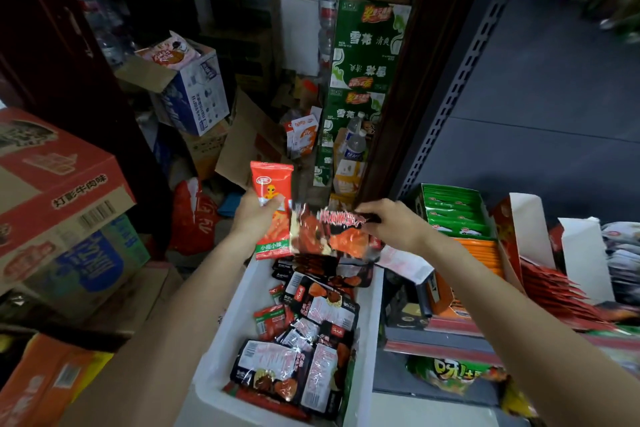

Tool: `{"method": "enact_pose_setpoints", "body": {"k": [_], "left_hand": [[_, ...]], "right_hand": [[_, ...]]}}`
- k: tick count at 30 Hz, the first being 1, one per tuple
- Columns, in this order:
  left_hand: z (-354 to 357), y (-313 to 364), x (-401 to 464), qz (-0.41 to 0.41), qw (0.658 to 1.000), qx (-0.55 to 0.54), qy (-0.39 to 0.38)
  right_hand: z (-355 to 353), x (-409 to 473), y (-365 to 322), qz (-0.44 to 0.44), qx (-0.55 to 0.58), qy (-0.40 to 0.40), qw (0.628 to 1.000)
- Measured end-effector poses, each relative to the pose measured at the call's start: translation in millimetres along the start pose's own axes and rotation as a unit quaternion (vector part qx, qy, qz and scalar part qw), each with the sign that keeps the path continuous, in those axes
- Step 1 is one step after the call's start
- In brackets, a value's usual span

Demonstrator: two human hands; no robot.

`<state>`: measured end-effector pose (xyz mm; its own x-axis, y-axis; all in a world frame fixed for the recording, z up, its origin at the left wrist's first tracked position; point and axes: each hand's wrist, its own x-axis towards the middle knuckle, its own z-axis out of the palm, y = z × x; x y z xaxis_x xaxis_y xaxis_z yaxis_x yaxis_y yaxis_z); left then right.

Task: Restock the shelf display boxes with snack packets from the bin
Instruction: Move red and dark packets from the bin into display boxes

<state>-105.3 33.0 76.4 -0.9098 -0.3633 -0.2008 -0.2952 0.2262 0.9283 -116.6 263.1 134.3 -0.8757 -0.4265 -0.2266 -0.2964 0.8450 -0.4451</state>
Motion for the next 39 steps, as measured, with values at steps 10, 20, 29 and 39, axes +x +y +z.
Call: {"method": "enact_pose_setpoints", "body": {"k": [10,20,29,39], "left_hand": [[29,16,-34,0.067,0.941,0.089,-0.319],[40,2,-30,0.072,0.982,0.169,0.036],[88,16,-58,0.136,0.989,0.024,-0.056],[130,36,-69,0.091,0.968,-0.166,-0.167]], "right_hand": [[15,13,-7,0.024,-0.066,0.019,0.997],[15,15,13,0.235,0.348,0.250,0.872],[15,4,-11,0.184,0.762,0.186,0.592],[3,-15,55,0.208,0.198,0.230,0.930]]}}
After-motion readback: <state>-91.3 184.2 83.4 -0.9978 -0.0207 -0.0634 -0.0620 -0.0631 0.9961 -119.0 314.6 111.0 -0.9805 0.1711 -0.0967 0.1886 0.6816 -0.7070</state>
